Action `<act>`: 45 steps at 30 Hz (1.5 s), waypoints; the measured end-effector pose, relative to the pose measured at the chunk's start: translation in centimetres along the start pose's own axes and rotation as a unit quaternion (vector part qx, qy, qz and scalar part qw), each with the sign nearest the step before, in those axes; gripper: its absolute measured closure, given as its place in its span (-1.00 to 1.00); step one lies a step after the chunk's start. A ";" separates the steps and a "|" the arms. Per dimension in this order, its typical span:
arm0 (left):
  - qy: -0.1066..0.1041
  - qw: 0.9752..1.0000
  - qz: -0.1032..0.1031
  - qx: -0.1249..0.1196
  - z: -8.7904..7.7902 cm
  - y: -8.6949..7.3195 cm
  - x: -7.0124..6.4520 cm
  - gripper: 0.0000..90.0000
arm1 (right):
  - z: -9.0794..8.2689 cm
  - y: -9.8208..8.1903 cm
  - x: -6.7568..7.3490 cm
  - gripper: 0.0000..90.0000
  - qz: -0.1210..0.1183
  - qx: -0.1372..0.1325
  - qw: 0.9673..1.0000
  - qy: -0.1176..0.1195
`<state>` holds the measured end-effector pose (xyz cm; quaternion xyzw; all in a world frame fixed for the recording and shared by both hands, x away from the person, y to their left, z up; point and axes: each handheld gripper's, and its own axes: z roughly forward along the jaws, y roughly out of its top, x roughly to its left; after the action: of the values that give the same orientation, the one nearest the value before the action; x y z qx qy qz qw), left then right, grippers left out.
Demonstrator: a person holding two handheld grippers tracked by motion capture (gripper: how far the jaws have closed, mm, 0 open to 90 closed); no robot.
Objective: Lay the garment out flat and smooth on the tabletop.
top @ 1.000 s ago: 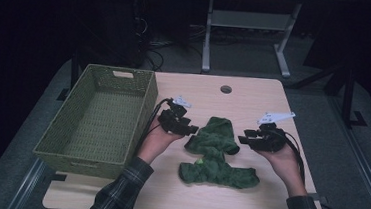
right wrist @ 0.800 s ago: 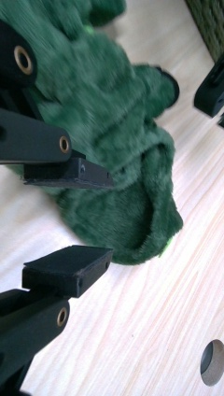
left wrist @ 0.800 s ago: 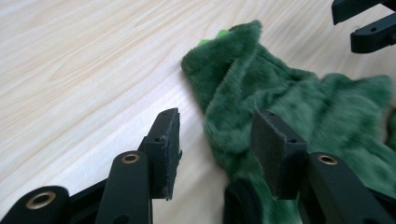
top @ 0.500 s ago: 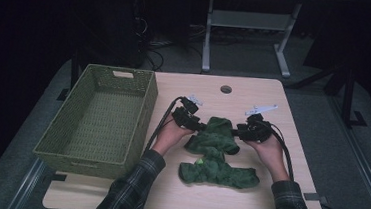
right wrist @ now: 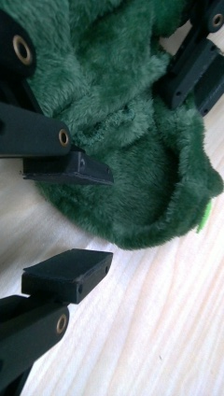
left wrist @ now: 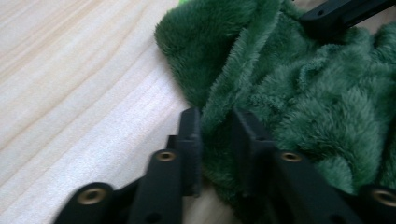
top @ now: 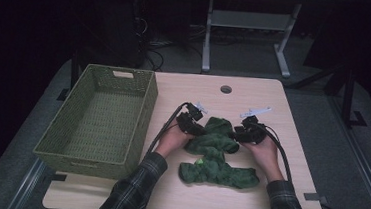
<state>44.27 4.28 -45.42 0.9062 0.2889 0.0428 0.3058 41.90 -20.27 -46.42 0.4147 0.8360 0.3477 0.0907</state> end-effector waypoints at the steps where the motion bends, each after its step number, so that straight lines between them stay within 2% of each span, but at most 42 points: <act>1: 0.000 1.000 0.002 0.001 0.0 0.0 0.0 0.80 | 0.1 0.0 0.0 0.26 -0.002 0.002 1.000 0.000; 4: 0.002 1.000 0.002 -0.003 -0.2 -0.1 0.0 0.92 | 0.3 -0.1 0.2 0.36 -0.003 0.005 1.000 0.002; 7: 0.003 1.000 -0.001 -0.012 -0.4 -0.1 -0.1 0.95 | 0.2 -0.2 0.5 0.74 -0.008 0.008 1.000 -0.002; 8: 0.003 1.000 -0.002 -0.015 -0.5 -0.1 -0.1 0.95 | 0.3 -0.2 0.6 0.86 -0.012 0.010 1.000 0.003; 10: 0.003 1.000 -0.008 -0.030 -0.7 -0.2 -0.2 0.95 | 0.3 -0.1 0.8 0.94 -0.022 0.013 1.000 0.001; 13: 0.003 0.999 -0.008 -0.051 -1.5 -0.1 -0.4 0.95 | 0.0 0.1 1.0 0.96 -0.032 0.019 0.999 -0.011; 16: 0.006 0.997 -0.006 -0.071 -2.6 0.2 -0.6 0.94 | -1.3 0.6 1.1 0.97 -0.037 0.003 0.999 -0.027; 19: 0.012 0.996 -0.002 -0.088 -3.3 0.4 -0.7 0.94 | -3.0 1.1 0.7 0.97 -0.041 -0.025 0.998 -0.044; 22: 0.020 0.995 -0.008 -0.095 -3.3 0.3 -0.5 0.94 | -4.3 1.0 0.0 0.97 -0.037 -0.043 0.997 -0.054; 25: 0.026 0.996 -0.013 -0.089 -2.9 0.0 -0.2 0.94 | -4.8 0.5 -0.9 0.97 -0.026 -0.041 0.997 -0.056; 28: 0.034 0.996 -0.019 -0.081 -2.1 -0.4 0.4 0.95 | -4.6 -0.1 -1.4 0.98 -0.022 -0.027 0.998 -0.054; 34: 0.048 0.996 -0.036 -0.065 0.0 -1.1 1.7 0.95 | -2.8 -0.6 -1.8 0.98 -0.018 0.003 0.999 -0.052; 37: 0.044 0.996 -0.034 -0.066 0.4 -1.4 2.0 0.95 | -1.8 -0.8 -2.0 0.98 -0.013 0.015 0.999 -0.051; 39: 0.050 0.996 -0.024 -0.064 0.4 -1.3 2.0 0.95 | -1.5 -0.9 -2.1 0.98 -0.011 0.018 0.998 -0.051; 42: 0.055 0.996 -0.021 -0.062 0.5 -1.1 2.0 0.91 | -1.2 -0.9 -2.2 0.98 -0.009 0.017 0.998 -0.055; 43: 0.056 0.996 -0.028 -0.067 0.7 -1.0 1.9 0.88 | -1.1 -0.8 -2.3 0.98 -0.008 0.013 0.998 -0.057; 45: 0.058 0.995 -0.029 -0.070 0.7 -0.8 2.0 0.82 | -0.9 -0.7 -2.5 0.98 -0.007 0.012 0.998 -0.068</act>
<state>45.69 5.52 -46.63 0.8698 0.3290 0.1066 0.3519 42.64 -22.87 -46.50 0.4329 0.8347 0.3084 0.1444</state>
